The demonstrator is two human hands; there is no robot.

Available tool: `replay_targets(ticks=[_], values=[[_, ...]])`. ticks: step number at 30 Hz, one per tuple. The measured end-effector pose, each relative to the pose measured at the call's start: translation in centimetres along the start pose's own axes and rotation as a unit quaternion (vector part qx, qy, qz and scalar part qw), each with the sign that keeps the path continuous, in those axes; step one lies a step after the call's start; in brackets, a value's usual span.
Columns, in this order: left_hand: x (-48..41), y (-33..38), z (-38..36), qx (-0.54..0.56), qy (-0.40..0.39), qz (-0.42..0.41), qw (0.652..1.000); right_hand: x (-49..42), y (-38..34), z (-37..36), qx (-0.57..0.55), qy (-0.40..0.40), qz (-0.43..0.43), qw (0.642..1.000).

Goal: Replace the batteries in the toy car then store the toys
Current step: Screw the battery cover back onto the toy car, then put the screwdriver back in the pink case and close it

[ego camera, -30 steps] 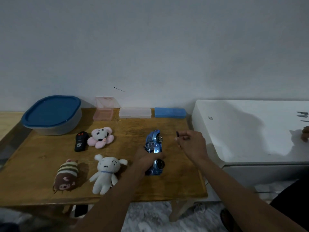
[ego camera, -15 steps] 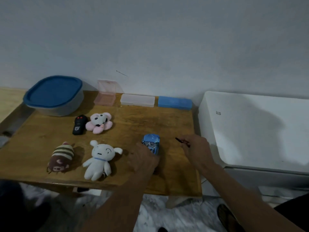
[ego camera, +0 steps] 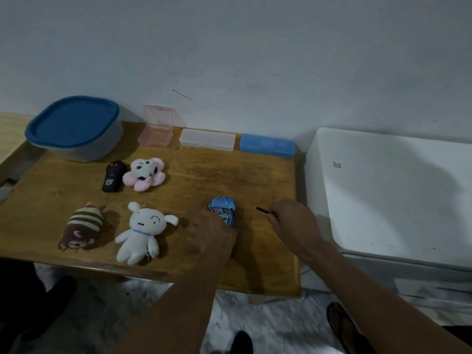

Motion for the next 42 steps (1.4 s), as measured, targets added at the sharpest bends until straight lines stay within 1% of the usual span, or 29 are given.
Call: replay_targets(ticks=[2,4,6,8,10,12,15,18,20,22,25,30,38,42], values=[[0.5,0.3,0.8,-0.014,0.001,-0.002,1.000,0.1,0.0,0.1,0.011,0.003,0.000,1.000],[1.0,0.6,1.8,-0.011,0.010,-0.025,1.000,0.1,0.0,0.2,0.020,0.004,0.004,1.000],[1.0,0.7,2.6,-0.011,0.013,-0.079,0.997,0.0,-0.2,0.4,0.019,0.009,0.008,1.000],[0.8,0.4,3.6,-0.019,0.017,-0.162,0.986,-0.3,-0.5,0.6,0.018,0.011,0.014,1.000],[0.2,0.0,4.9,-0.037,0.029,-0.265,0.963,-0.9,-1.0,0.8,0.017,0.004,0.018,1.000],[-0.5,-0.7,6.7,-0.057,0.040,-0.345,0.936,-1.9,-1.8,1.0,0.023,0.000,0.025,0.999],[-1.8,-1.6,9.7,-0.076,0.069,-0.424,0.900,-3.7,-3.7,1.4,0.025,0.010,0.044,0.999],[-3.7,-2.6,12.5,-0.094,0.115,-0.470,0.870,-5.6,-6.2,1.6,-0.006,0.041,0.063,0.997],[-5.7,-3.2,14.0,-0.097,0.143,-0.480,0.860,-7.2,-7.9,1.4,0.002,0.032,0.072,0.997],[-7.8,-3.6,15.6,-0.100,0.158,-0.479,0.857,-9.0,-9.6,0.9,0.021,0.022,0.083,0.996],[-11.7,-4.2,17.4,-0.101,0.163,-0.475,0.859,-12.2,-12.5,0.2,0.041,0.032,0.091,0.995],[-19.1,-5.2,19.3,-0.081,0.166,-0.486,0.854,-18.1,-16.9,-2.5,0.050,0.032,0.062,0.996],[-28.5,-6.1,19.7,-0.082,0.102,-0.502,0.855,-25.2,-22.2,-6.4,0.066,0.048,0.027,0.996],[-31.3,-6.6,18.2,-0.058,0.082,-0.498,0.862,-28.1,-23.5,-8.8,0.098,0.020,0.028,0.995]])
Point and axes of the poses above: each hand's wrist, its own x-axis away from the middle knuckle, its own z-axis out of the back of the hand, y = z × x, the point moved 3 cm from there along -x, towards the middle knuckle, and after that the axes turned 8 degrees about y, right-handed, at the moved point
